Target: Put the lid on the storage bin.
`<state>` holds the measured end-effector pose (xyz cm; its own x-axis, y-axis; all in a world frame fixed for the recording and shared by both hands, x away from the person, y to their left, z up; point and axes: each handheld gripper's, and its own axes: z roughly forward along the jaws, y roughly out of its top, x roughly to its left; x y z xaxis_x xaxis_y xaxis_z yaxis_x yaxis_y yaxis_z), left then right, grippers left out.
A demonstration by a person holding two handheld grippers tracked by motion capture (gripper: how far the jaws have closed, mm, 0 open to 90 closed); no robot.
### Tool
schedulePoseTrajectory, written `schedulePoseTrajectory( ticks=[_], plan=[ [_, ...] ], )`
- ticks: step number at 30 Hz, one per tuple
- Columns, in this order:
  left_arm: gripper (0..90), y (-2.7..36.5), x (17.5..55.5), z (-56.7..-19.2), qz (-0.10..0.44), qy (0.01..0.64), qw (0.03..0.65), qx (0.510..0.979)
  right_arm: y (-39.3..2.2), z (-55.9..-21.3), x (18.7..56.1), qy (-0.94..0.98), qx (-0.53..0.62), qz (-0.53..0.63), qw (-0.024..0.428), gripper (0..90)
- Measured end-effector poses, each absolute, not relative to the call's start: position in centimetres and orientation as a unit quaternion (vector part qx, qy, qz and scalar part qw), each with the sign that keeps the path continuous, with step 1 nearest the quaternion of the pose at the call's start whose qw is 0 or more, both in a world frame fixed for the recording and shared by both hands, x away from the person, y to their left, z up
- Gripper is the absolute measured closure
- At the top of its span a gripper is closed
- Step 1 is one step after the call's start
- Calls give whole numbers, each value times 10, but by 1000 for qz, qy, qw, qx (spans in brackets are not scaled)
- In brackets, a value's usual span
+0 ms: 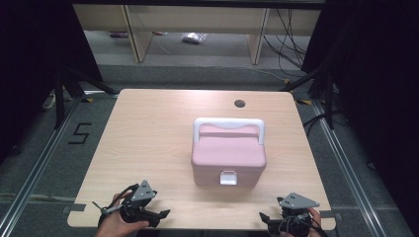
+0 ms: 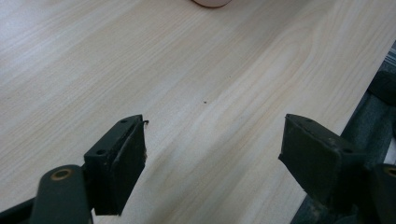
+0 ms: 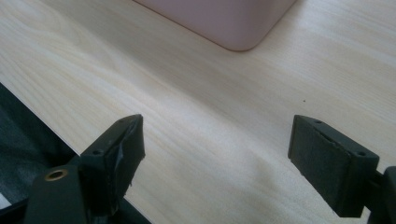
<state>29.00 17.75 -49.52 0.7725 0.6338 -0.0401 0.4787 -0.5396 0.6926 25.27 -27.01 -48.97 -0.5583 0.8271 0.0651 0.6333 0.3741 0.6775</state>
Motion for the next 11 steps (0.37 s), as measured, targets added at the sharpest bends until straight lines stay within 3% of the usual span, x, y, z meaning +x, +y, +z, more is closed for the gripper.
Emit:
schedulePoseTrajectory(
  ticks=[7,11],
  plan=[
    [220,176,289,-497,100,328,358,869,-275,-491,256,824,423,337,170,200],
    [220,176,289,-497,100,327,353,871,-275,-491,257,824,424,340,161,199]
  ],
)
